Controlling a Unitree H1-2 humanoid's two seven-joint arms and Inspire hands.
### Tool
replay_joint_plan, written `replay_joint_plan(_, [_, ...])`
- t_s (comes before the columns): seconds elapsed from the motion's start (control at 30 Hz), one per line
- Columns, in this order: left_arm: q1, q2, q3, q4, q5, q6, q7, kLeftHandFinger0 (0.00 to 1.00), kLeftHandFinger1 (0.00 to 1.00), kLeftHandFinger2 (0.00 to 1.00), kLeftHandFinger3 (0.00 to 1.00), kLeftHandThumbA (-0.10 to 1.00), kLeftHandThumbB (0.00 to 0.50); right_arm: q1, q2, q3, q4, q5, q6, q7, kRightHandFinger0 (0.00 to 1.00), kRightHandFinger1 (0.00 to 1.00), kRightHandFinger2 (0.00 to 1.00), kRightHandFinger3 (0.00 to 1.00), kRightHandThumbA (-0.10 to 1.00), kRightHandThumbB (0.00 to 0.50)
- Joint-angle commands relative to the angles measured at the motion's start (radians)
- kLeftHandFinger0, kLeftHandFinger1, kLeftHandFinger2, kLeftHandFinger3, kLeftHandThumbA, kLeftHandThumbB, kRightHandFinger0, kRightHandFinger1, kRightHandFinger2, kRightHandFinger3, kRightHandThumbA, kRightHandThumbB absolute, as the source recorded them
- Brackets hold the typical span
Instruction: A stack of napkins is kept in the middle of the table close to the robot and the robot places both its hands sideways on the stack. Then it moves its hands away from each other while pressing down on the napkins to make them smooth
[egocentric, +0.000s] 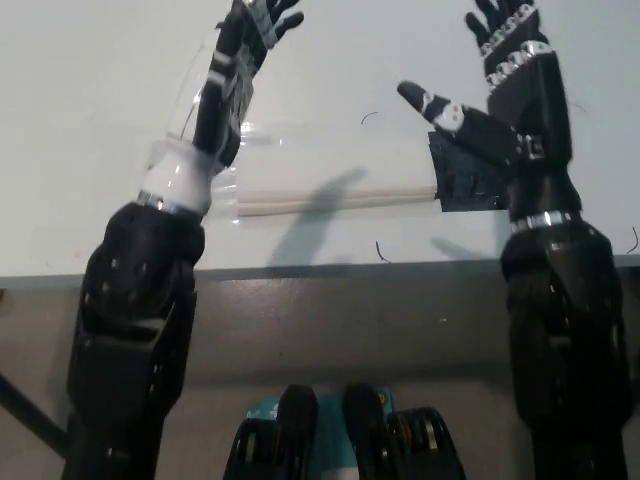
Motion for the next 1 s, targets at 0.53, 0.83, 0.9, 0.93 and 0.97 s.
replay_joint_plan(0.53, [-0.365, -0.042, 0.073, 0.564, 0.010, -0.082, 0.099, 1.00, 1.00, 1.00, 1.00, 1.00, 0.356, -0.501, 0.027, -0.129, 0.812, 0.188, -0.137, 0.134, 1.00, 1.00, 1.00, 1.00, 1.00, 0.343])
replay_joint_plan(0.83, [-0.434, -0.042, 0.118, 0.870, -0.026, -0.175, 0.126, 1.00, 1.00, 1.00, 1.00, 1.00, 0.347, -0.612, 0.033, -0.209, 1.109, 0.220, -0.225, 0.159, 1.00, 1.00, 1.00, 1.00, 1.00, 0.371])
replay_joint_plan(0.9, [-0.445, -0.043, 0.132, 0.943, -0.035, -0.216, 0.129, 1.00, 1.00, 1.00, 1.00, 1.00, 0.357, -0.615, 0.030, -0.220, 1.146, 0.222, -0.233, 0.165, 1.00, 1.00, 1.00, 1.00, 1.00, 0.363])
replay_joint_plan(0.93, [-0.446, -0.042, 0.134, 0.962, -0.031, -0.225, 0.130, 1.00, 1.00, 1.00, 1.00, 1.00, 0.358, -0.617, 0.028, -0.224, 1.163, 0.220, -0.242, 0.162, 1.00, 1.00, 1.00, 1.00, 1.00, 0.361])
replay_joint_plan(0.97, [-0.449, -0.041, 0.139, 0.994, -0.035, -0.244, 0.128, 1.00, 1.00, 1.00, 1.00, 1.00, 0.359, -0.619, 0.026, -0.230, 1.184, 0.218, -0.254, 0.154, 1.00, 1.00, 1.00, 1.00, 1.00, 0.353])
